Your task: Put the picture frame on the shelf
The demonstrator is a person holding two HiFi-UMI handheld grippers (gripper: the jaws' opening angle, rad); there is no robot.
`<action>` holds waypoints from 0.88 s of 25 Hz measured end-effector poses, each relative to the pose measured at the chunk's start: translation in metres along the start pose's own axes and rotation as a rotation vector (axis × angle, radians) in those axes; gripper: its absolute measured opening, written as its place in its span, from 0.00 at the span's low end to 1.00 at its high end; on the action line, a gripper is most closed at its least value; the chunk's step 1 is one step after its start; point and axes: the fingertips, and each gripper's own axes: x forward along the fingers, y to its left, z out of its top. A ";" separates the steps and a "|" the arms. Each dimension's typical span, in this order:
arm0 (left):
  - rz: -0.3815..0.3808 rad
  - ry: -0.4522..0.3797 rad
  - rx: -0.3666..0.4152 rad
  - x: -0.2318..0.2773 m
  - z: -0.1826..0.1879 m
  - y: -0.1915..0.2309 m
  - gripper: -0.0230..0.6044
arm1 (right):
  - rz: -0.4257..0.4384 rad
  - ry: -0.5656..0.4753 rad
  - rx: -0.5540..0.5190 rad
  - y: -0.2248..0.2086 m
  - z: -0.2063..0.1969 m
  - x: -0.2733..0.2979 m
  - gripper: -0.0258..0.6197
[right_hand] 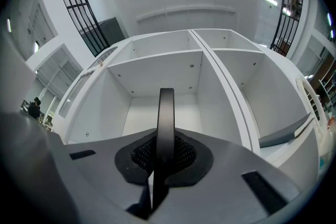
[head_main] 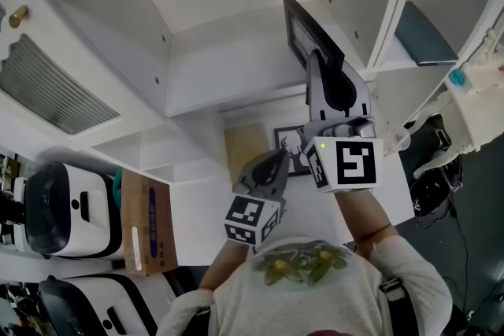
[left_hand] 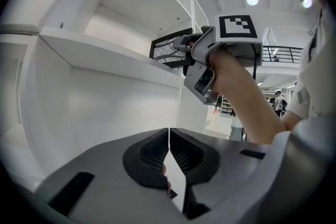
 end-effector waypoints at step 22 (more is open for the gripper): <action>0.005 0.005 -0.009 0.002 -0.005 0.005 0.09 | 0.004 0.040 0.002 -0.002 -0.010 0.017 0.10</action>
